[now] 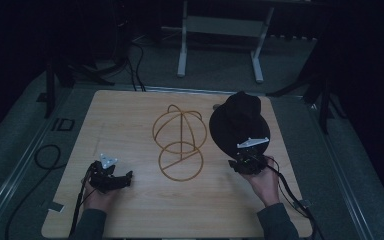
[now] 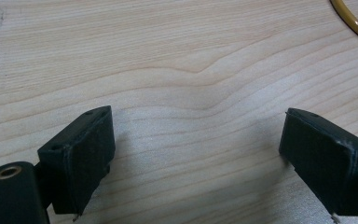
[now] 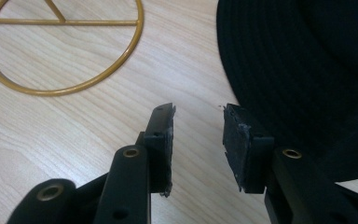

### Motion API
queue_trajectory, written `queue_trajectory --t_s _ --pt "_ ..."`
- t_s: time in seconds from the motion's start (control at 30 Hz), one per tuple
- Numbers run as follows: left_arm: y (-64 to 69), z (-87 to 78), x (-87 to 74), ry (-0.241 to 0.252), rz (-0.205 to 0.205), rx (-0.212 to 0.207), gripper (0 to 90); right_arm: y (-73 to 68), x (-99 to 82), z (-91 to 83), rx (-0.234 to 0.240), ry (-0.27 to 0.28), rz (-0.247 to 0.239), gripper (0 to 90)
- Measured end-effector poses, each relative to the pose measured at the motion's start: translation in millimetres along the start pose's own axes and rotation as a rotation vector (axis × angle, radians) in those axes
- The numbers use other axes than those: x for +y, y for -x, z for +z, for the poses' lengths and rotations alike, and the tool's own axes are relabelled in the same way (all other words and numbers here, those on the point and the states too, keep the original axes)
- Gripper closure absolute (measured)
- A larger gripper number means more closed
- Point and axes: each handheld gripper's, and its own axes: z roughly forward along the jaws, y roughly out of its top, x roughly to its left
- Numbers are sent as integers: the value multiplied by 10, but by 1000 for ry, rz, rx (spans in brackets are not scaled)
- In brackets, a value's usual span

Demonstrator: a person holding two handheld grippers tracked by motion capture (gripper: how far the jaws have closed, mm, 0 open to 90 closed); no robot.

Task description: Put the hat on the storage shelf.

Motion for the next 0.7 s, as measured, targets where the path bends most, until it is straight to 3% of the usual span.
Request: queue_trajectory --t_s 0.7 --pt "1 0 1 0 -1 0 108 186 217 -19 -52 -52 13 591"
